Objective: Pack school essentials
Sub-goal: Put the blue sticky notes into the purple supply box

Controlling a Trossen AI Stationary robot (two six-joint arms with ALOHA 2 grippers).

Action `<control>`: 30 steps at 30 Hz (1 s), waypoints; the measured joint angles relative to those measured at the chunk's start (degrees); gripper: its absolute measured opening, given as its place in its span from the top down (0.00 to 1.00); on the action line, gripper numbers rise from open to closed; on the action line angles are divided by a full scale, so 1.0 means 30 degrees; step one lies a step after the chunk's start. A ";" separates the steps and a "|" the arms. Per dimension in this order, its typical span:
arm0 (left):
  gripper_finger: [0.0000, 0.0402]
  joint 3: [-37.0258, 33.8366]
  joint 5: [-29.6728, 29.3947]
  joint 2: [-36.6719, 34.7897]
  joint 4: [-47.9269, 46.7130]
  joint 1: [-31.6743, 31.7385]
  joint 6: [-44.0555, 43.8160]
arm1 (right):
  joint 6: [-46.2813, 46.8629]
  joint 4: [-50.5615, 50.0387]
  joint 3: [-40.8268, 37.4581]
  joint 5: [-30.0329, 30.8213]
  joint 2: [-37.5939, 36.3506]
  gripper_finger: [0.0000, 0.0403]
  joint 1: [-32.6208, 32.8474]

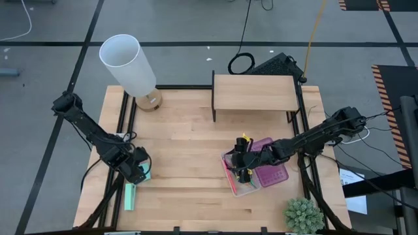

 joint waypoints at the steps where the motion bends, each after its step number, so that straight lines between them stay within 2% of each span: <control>1: 0.58 0.0000 -0.0176 0.0090 -0.0001 -0.0075 0.0012 | -0.0086 0.0355 -0.0229 0.0003 0.0000 0.30 0.0000; 4: 0.68 -0.0212 -0.0509 0.0506 0.0414 -0.0131 0.0401 | -0.0400 0.1453 -0.0957 0.0002 0.0000 0.30 -0.0007; 8: 0.79 -0.1041 -0.0506 0.1310 0.2774 -0.0139 0.1266 | -0.0472 0.2222 -0.1209 -0.0027 0.0007 0.30 -0.0007; 14: 0.89 -0.1241 -0.0465 0.2805 0.3445 -0.0139 0.1457 | -0.0940 0.3109 -0.1209 -0.0027 0.0007 0.30 -0.0015; 21: 0.92 -0.1202 -0.1163 0.3958 0.4781 -0.0066 0.2236 | -0.1074 0.4476 -0.1209 -0.0040 0.0007 0.30 -0.0015; 26: 0.92 -0.1313 -0.2453 0.4039 0.7134 0.0369 0.2500 | -0.1266 0.6679 -0.1209 -0.0034 0.0007 0.30 -0.0015; 30: 0.92 -0.1355 -0.3615 0.4092 1.0091 0.0869 0.3946 | -0.1406 0.7481 -0.1207 -0.0038 0.0007 0.30 -0.0015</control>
